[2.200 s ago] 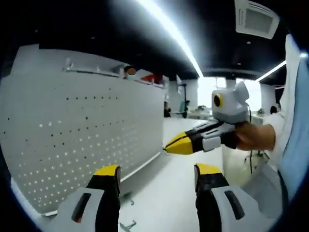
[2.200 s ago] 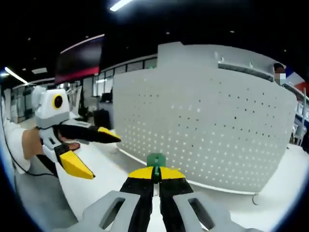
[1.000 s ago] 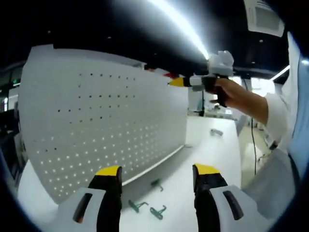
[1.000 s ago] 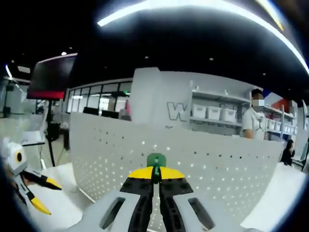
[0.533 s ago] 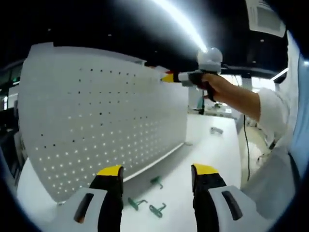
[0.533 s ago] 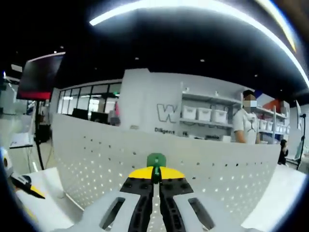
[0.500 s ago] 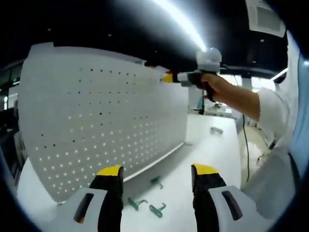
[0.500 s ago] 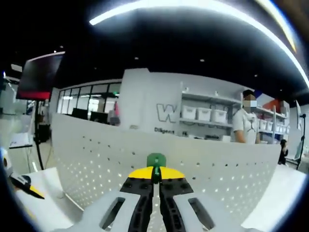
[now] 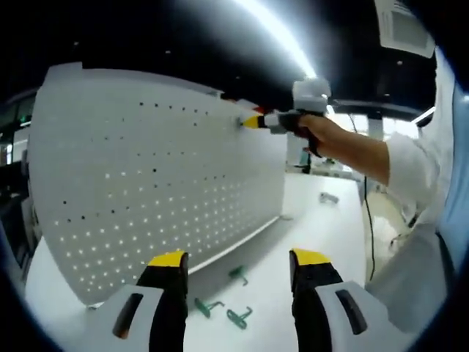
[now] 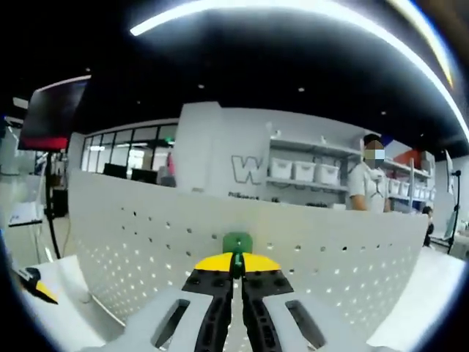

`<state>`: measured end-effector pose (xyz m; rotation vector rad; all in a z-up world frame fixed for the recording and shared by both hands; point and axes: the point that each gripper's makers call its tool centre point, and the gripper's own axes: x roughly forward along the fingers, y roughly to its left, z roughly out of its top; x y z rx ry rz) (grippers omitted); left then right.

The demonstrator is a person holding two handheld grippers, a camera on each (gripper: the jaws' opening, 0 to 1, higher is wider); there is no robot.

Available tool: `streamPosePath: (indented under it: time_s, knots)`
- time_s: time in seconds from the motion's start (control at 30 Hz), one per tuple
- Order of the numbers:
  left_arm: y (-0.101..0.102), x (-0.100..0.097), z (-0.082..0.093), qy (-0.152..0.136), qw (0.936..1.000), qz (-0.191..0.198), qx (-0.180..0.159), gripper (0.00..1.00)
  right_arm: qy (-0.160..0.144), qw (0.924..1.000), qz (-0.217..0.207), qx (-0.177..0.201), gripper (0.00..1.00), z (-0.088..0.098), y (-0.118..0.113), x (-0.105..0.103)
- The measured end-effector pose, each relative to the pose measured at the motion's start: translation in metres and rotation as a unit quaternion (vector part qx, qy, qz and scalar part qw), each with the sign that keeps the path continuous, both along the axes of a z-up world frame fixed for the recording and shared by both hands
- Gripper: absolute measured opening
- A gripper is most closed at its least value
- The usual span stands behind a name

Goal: Insert the hook assembly into the mounting plate slot until the hook locks in place.

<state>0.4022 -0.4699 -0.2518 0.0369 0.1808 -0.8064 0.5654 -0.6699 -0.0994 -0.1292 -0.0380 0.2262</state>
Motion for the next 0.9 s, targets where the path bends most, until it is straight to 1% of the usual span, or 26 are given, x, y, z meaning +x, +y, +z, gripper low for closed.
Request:
streamPosePath:
  time_s: [0.5, 0.57, 0.6, 0.77, 0.9]
  knots:
    - [0.000, 0.000, -0.001, 0.004, 1.0000, -0.001, -0.002, 0.56, -0.001, 1.0000, -0.006, 0.001, 0.01, -0.003, -0.001, 0.005]
    - [0.000, 0.001, -0.002, 0.005, 1.0000, -0.001, -0.003, 0.56, -0.002, 0.9999, -0.008, -0.009, 0.01, -0.002, -0.001, 0.007]
    - [0.000, 0.000, -0.002, 0.006, 1.0000, -0.001, -0.004, 0.56, -0.003, 0.9996, -0.010, -0.026, 0.01, -0.002, 0.000, 0.008]
    - [0.001, 0.001, -0.002, 0.007, 1.0000, 0.000, -0.004, 0.55, -0.003, 0.9996, -0.011, -0.025, 0.01, -0.002, 0.000, 0.010]
    - [0.001, 0.001, -0.003, 0.008, 1.0000, 0.000, -0.004, 0.55, 0.002, 0.9988, -0.014, -0.047, 0.01, -0.003, 0.002, 0.010]
